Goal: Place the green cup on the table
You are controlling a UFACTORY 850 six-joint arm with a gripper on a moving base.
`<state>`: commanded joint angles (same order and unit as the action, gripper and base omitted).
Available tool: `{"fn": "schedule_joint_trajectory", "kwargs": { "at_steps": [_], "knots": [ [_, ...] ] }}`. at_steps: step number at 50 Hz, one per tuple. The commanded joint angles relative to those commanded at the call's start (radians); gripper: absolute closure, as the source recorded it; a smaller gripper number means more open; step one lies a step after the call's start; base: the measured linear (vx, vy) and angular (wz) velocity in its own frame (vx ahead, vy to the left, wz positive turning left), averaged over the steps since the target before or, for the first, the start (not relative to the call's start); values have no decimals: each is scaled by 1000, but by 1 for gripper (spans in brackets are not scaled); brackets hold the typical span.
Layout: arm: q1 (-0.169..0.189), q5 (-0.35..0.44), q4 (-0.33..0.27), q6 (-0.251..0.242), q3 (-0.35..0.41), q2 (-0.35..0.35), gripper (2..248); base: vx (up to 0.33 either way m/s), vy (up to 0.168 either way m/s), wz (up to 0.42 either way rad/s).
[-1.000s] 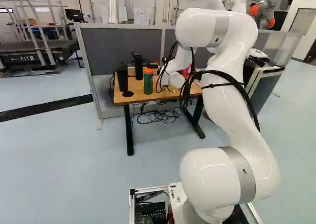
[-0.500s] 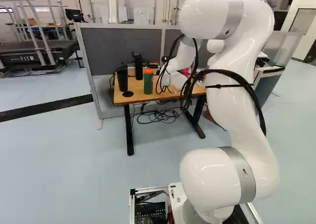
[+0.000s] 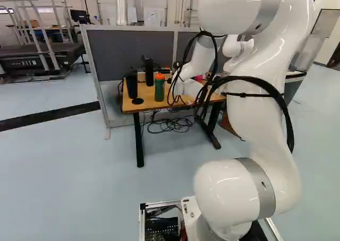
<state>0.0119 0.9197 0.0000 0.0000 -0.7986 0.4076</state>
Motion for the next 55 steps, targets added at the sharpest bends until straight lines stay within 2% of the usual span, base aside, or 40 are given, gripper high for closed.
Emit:
{"fn": "schedule_joint_trajectory", "kwargs": {
  "at_steps": [31,55],
  "knots": [
    [-20,0,0,0,169,-138,3,0,0,0],
    [-20,-2,0,0,199,-168,3,0,0,0]
  ]
}}
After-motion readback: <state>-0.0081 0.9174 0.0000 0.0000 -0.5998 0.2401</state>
